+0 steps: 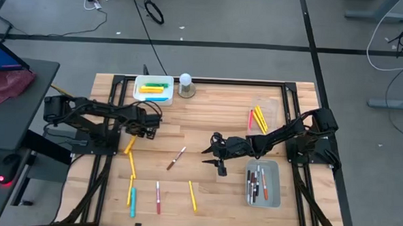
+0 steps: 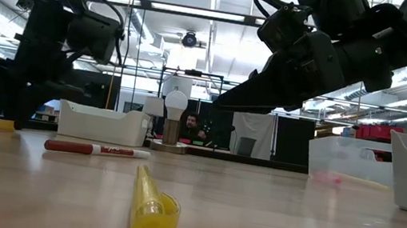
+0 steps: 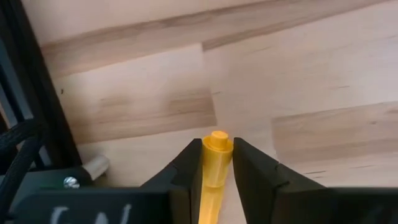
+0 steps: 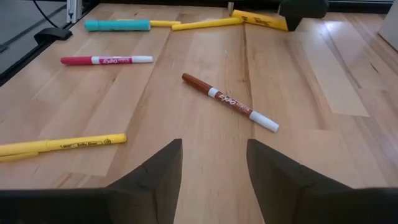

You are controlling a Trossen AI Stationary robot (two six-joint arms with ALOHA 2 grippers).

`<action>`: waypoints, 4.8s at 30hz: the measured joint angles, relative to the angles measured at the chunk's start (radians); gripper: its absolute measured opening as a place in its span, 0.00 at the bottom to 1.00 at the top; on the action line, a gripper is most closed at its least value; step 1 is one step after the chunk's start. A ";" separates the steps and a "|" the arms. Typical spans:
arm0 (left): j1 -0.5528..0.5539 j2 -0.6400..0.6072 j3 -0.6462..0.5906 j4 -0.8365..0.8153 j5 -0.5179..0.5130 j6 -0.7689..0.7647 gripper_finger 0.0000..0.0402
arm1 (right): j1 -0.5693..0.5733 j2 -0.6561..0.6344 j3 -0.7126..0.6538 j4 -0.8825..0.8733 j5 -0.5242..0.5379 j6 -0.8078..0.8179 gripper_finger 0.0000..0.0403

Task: Pick & Place Markers
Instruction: Put the yellow highlighter into the white bin, then put the light brown marker pen into the gray bin

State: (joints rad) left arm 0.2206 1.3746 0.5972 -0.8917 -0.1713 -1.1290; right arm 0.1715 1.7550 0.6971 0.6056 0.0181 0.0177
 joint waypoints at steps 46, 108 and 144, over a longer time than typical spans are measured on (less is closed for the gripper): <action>-0.206 0.011 -0.001 0.221 -0.027 0.277 0.27 | 0.000 0.000 0.000 0.000 0.000 0.026 0.45; 0.581 0.321 0.411 0.287 -0.352 1.845 0.60 | -0.001 0.000 -0.001 0.068 0.132 0.123 0.45; -0.351 -0.095 -0.148 1.143 -0.254 0.845 0.45 | -0.004 0.000 0.000 0.069 0.132 0.108 0.45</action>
State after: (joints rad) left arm -0.1305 1.2793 0.4496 0.2514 -0.4250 -0.2838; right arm 0.1675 1.7550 0.6975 0.6745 0.1497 0.1259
